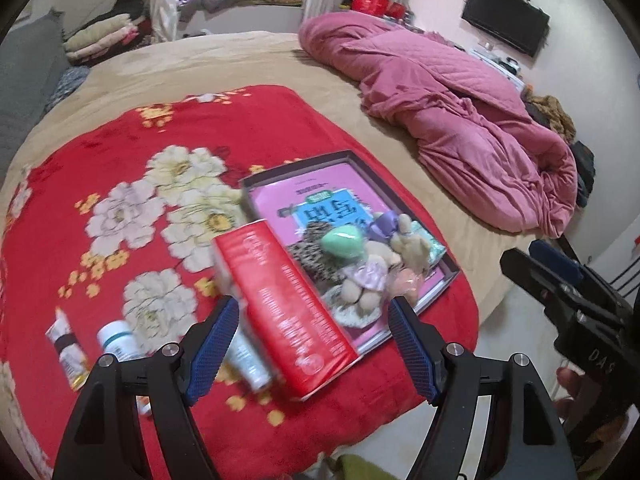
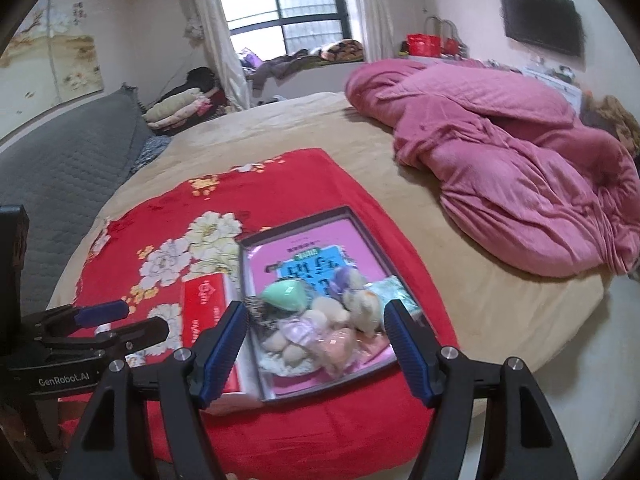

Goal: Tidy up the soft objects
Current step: 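Move both open tools back over the remaining items on the blanket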

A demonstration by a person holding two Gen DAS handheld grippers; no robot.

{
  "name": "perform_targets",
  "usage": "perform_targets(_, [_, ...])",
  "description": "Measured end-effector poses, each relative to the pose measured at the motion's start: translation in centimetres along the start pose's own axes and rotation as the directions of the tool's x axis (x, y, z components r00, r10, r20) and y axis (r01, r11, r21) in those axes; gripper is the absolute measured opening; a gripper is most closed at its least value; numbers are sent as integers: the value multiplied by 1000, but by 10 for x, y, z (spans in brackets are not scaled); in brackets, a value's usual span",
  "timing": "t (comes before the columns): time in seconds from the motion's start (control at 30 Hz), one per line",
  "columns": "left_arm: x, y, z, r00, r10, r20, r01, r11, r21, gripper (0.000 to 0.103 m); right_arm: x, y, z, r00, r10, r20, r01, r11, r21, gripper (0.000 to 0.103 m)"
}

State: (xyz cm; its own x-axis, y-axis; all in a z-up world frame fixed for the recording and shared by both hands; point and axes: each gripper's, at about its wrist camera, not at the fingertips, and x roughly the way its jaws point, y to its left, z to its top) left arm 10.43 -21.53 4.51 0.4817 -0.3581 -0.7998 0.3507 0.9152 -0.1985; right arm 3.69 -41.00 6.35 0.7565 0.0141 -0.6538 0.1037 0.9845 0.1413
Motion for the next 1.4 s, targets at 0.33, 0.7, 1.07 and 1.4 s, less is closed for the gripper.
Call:
perform_targets(0.33, [-38,60,-35,998,64,20,-63,996,-69,78,-11,66,2,998,69,11,-67,992,-111,70])
perform_targets(0.7, [-60,147,-79,989,150,4,-147,970,-193,78,13,153,-26,991,104,-90,-124,956,-266,70])
perform_targets(1.07, [-38,223,-112,979,192,-70,-204,933,-298,78,82,221,-76,975,-14,-222,-86,897,-433,70])
perform_targets(1.4, [-15,257,-120,973,196,-120,-226,910,-348,78,132,243,-105,954,-162,-252,-1,839,-544,70])
